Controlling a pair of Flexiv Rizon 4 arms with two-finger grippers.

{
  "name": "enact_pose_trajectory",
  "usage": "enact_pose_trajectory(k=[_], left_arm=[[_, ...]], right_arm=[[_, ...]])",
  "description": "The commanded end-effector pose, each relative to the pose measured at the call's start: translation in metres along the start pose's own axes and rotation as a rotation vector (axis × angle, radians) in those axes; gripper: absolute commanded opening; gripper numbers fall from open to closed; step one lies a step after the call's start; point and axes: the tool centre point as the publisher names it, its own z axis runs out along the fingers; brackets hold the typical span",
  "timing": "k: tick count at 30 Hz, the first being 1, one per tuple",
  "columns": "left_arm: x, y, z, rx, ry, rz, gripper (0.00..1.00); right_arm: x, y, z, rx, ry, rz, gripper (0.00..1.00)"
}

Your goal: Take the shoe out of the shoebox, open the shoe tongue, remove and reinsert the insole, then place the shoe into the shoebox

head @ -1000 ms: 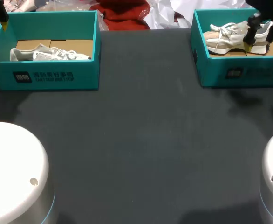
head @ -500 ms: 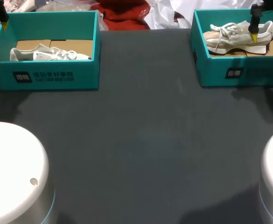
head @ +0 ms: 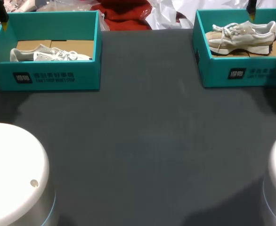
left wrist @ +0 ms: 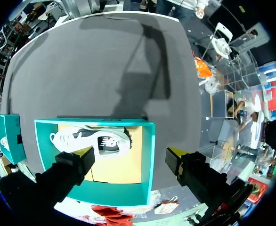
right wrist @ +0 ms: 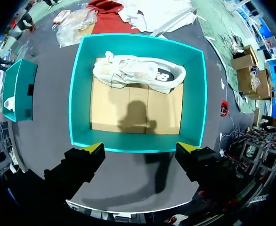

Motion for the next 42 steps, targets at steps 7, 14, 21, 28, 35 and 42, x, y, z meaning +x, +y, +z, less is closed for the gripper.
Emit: enact_pose_trajectory(k=[7, 14, 21, 28, 35, 42], left_arm=[[0.0, 0.0, 0.0, 0.0, 0.001, 0.001, 1.0], [0.0, 0.0, 0.0, 0.0, 0.001, 0.001, 1.0], [0.0, 0.0, 0.0, 0.0, 0.001, 0.001, 1.0], [0.0, 0.0, 0.0, 0.0, 0.001, 0.001, 1.0], [0.0, 0.0, 0.0, 0.0, 0.001, 0.001, 1.0], [0.0, 0.0, 0.0, 0.0, 0.001, 0.001, 1.0]], right_arm=[[-0.002, 0.019, 0.008, 0.062, -0.037, 0.073, 1.0], [-0.011, 0.027, 0.011, 0.024, -0.044, 0.083, 1.0], [-0.033, 0.051, 0.014, -0.077, -0.117, 0.13, 1.0], [-0.043, 0.058, 0.022, -0.065, -0.123, 0.192, 1.0], [-0.043, 0.058, 0.022, -0.065, -0.123, 0.192, 1.0], [-0.06, 0.088, 0.049, -0.135, -0.171, 0.22, 1.0]])
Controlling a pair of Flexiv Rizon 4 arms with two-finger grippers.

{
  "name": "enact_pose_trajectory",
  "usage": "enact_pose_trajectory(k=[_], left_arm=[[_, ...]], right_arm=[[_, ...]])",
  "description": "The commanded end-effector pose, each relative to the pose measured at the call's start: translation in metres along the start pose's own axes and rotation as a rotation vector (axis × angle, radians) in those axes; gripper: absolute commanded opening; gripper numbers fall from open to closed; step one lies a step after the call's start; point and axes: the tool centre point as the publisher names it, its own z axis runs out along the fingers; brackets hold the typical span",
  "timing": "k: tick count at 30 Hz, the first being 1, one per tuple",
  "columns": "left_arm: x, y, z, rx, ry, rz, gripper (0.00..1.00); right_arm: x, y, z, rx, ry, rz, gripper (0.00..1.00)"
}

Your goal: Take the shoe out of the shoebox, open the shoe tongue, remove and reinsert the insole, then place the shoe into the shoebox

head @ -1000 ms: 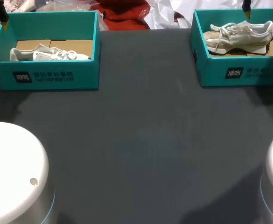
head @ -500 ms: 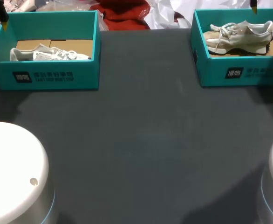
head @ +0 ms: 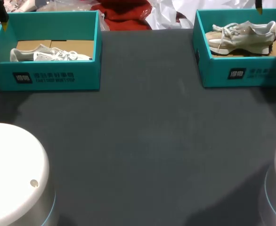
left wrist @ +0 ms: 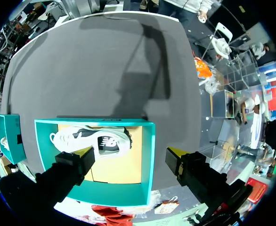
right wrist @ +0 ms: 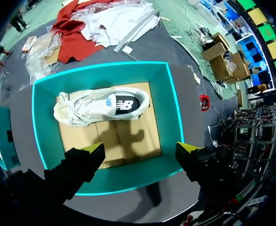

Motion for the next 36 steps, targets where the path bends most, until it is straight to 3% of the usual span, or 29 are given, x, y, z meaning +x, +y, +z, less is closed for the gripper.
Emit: enact_pose_trajectory(k=[1, 3, 16, 36], left_arm=[[0.0, 0.0, 0.0, 0.0, 0.001, 0.001, 1.0], [0.0, 0.0, 0.0, 0.0, 0.001, 0.001, 1.0], [0.0, 0.0, 0.0, 0.0, 0.001, 0.001, 1.0], [0.0, 0.0, 0.0, 0.0, 0.001, 0.001, 1.0]], right_arm=[[0.002, 0.017, 0.022, -0.053, 0.025, 0.005, 1.0], [-0.001, 0.021, 0.03, -0.086, 0.055, 0.007, 1.0], [-0.001, 0.021, 0.03, -0.086, 0.055, 0.007, 1.0], [-0.014, 0.056, 0.078, -0.09, 0.024, 0.05, 1.0]])
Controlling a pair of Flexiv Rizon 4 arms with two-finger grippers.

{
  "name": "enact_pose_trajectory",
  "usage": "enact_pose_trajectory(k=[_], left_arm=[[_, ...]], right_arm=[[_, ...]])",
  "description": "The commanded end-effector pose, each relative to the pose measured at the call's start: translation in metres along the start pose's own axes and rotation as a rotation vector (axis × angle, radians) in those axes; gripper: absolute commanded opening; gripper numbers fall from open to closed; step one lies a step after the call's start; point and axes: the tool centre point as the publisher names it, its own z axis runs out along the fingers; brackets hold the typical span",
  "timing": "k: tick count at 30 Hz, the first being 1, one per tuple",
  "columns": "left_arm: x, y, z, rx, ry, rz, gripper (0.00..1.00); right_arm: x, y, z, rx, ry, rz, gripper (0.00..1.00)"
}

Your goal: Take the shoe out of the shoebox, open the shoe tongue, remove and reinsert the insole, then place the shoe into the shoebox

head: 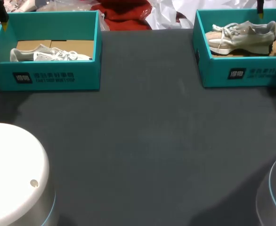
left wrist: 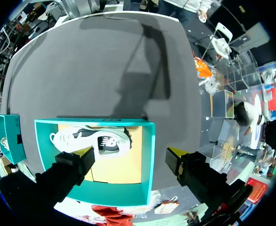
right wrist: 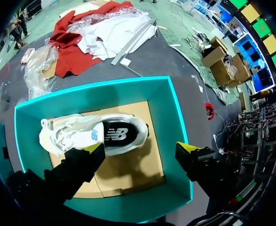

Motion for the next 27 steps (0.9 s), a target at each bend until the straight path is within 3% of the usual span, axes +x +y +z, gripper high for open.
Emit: enact_pose_trajectory(k=[1, 14, 22, 27], left_arm=[[0.0, 0.0, 0.0, 0.0, 0.001, 0.001, 1.0], [0.0, 0.0, 0.0, 0.0, 0.001, 0.001, 1.0], [0.0, 0.0, 0.0, 0.0, 0.001, 0.001, 1.0], [0.0, 0.0, 0.0, 0.0, 0.001, 0.001, 1.0]], right_arm=[[0.0, 0.006, 0.013, 0.014, 0.001, 0.005, 1.0], [-0.007, 0.011, 0.048, 0.083, 0.02, 0.009, 1.0], [-0.004, 0.013, 0.067, 0.136, 0.048, -0.028, 0.85], [-0.003, 0.01, 0.08, 0.166, 0.072, -0.04, 0.85]])
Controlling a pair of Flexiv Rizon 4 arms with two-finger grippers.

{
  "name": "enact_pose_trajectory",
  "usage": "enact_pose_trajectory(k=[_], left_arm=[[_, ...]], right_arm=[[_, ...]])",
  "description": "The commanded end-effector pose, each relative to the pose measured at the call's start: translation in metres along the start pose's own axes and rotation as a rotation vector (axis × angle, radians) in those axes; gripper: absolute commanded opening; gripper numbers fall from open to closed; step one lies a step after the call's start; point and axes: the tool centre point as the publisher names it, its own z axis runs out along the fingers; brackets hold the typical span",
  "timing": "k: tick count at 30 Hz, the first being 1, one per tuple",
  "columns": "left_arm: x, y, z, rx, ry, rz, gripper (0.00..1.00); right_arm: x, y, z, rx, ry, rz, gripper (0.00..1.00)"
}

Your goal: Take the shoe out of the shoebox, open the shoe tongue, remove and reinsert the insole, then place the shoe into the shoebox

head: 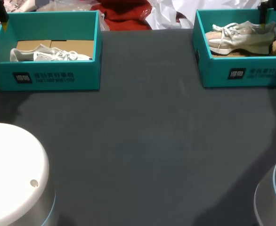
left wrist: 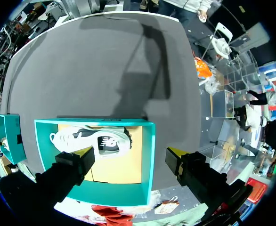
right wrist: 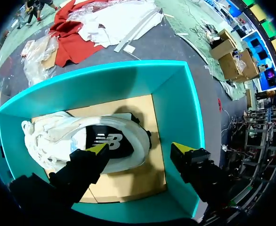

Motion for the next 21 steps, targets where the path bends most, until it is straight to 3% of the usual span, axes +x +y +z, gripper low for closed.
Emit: enact_pose_trajectory(k=[1, 3, 6, 13, 21], left_arm=[[0.0, 0.0, 0.0, 0.0, 0.001, 0.001, 1.0], [0.0, 0.0, 0.0, 0.0, 0.001, 0.001, 1.0], [0.0, 0.0, 0.0, 0.0, 0.001, 0.001, 1.0], [0.0, 0.0, 0.0, 0.0, 0.001, 0.001, 1.0], [0.0, 0.0, 0.0, 0.0, 0.001, 0.001, 1.0]], right_arm=[[0.0, 0.009, 0.016, 0.047, 0.016, -0.006, 0.85], [0.0, 0.009, 0.019, 0.055, 0.026, -0.013, 0.82], [0.0, 0.009, 0.025, 0.071, 0.038, -0.019, 0.85], [0.0, 0.009, 0.036, 0.105, 0.063, -0.048, 0.78], [0.0, 0.008, 0.044, 0.129, 0.079, -0.068, 0.56]])
